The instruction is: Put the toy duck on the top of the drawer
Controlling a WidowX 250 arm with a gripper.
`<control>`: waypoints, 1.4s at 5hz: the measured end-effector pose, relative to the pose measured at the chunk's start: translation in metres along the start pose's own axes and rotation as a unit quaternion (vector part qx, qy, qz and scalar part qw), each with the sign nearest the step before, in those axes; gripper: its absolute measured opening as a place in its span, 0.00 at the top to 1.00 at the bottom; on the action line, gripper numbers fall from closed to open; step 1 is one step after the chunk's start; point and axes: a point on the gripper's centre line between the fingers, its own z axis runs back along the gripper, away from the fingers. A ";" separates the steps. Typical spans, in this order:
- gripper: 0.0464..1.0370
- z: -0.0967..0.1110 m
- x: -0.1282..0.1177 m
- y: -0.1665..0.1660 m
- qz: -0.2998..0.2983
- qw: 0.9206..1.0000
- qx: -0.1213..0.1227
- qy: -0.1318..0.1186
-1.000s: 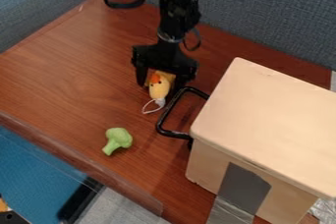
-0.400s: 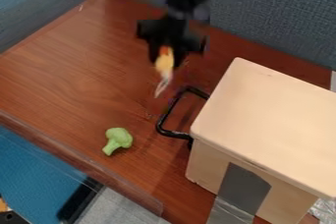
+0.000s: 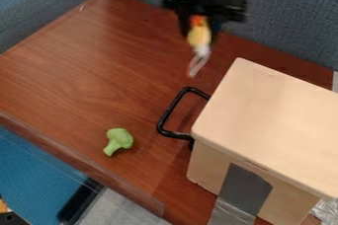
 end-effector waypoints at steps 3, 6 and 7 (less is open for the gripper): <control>0.59 0.019 -0.056 -0.082 -0.094 0.993 -0.067 0.039; 0.03 0.024 -0.087 -0.067 -0.102 0.987 0.015 0.127; 0.03 0.052 -0.083 -0.061 -0.088 0.989 0.046 0.114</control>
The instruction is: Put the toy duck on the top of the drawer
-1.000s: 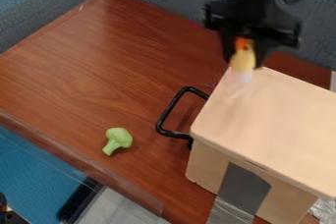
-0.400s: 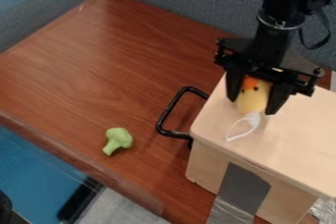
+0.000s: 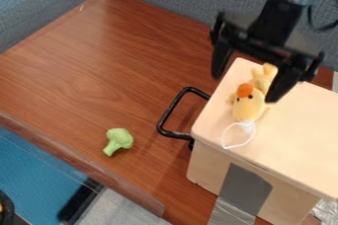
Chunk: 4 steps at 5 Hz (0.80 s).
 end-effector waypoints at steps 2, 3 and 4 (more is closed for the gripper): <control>0.04 0.023 -0.002 0.004 0.003 1.000 -0.005 -0.021; 0.04 0.023 -0.002 0.004 0.003 1.000 -0.004 -0.022; 0.04 0.023 -0.002 0.004 0.003 1.000 -0.004 -0.022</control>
